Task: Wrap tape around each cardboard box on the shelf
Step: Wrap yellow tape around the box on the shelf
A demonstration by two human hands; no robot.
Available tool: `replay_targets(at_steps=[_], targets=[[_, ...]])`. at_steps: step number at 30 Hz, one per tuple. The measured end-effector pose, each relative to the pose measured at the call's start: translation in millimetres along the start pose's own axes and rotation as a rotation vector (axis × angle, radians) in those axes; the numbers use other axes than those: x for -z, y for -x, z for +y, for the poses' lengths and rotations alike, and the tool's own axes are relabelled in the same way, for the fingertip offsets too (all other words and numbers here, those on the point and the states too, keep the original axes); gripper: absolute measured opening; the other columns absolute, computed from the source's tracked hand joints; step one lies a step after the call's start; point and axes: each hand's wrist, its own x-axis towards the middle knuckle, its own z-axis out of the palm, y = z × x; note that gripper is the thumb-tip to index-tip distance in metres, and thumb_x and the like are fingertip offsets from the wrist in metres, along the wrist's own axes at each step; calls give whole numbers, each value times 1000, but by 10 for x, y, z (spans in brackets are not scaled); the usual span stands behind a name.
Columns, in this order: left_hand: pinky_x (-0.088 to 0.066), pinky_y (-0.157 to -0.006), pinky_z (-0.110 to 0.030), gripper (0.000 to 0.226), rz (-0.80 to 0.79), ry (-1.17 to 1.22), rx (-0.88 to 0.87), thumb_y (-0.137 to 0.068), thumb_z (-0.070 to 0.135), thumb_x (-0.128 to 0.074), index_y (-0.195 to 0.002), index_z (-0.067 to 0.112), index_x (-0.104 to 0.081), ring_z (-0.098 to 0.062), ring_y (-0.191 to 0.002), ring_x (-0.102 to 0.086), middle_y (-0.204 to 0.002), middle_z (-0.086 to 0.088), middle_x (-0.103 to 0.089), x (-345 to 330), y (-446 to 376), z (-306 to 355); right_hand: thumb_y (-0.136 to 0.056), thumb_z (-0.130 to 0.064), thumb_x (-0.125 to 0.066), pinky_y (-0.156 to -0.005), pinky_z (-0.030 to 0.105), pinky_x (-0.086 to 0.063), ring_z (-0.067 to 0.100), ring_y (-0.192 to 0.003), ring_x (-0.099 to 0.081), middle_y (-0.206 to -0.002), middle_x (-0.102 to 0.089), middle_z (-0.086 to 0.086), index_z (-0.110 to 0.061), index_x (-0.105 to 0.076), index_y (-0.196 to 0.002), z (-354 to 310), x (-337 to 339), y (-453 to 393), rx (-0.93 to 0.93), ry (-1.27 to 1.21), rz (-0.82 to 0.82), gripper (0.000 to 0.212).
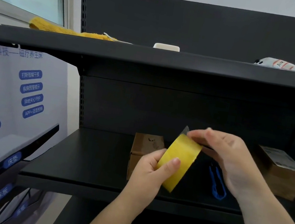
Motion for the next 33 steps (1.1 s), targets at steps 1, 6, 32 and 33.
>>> replay_targets(at_steps=[1, 6, 32, 33], targets=[[-54, -67, -12, 15, 13, -11, -9, -70, 49, -55, -77, 51, -69, 4, -74, -64, -77, 22, -69, -10, 3, 1, -57, -63, -61, -80, 25, -46, 6, -87, -67, -87, -74, -4, -27, -76, -77, -36, -47, -10, -5, 0, 17, 44], [-51, -63, -14, 24, 84, -62, -77, -79, 43, -58, -88, 22, -65, -1, -70, -61, -74, 12, -65, -6, 12, -21, -61, -41, -69, -62, 12, -50, 3, -84, -66, -83, -73, -7, -24, -75, -74, -18, -150, -98, 11, 62, 61, 21], [-56, -71, -22, 22, -31, 6, 314, -91, 20, -55, -111, 27, -52, -10, -73, -70, -76, 0, -75, 382, 155, 52, -82, -18, -67, -71, 31, -51, 15, -79, -63, -83, -66, 4, -16, -69, -79, 563, -538, -1467, -459, 285, -137, 4], [-57, -65, -22, 17, -25, 48, 361, -92, 26, -53, -109, 22, -54, -12, -65, -70, -71, -5, -74, 389, 172, 37, -82, -20, -67, -70, 31, -51, 16, -79, -63, -81, -65, 4, -15, -68, -80, 578, -538, -1511, -447, 259, -77, 5]])
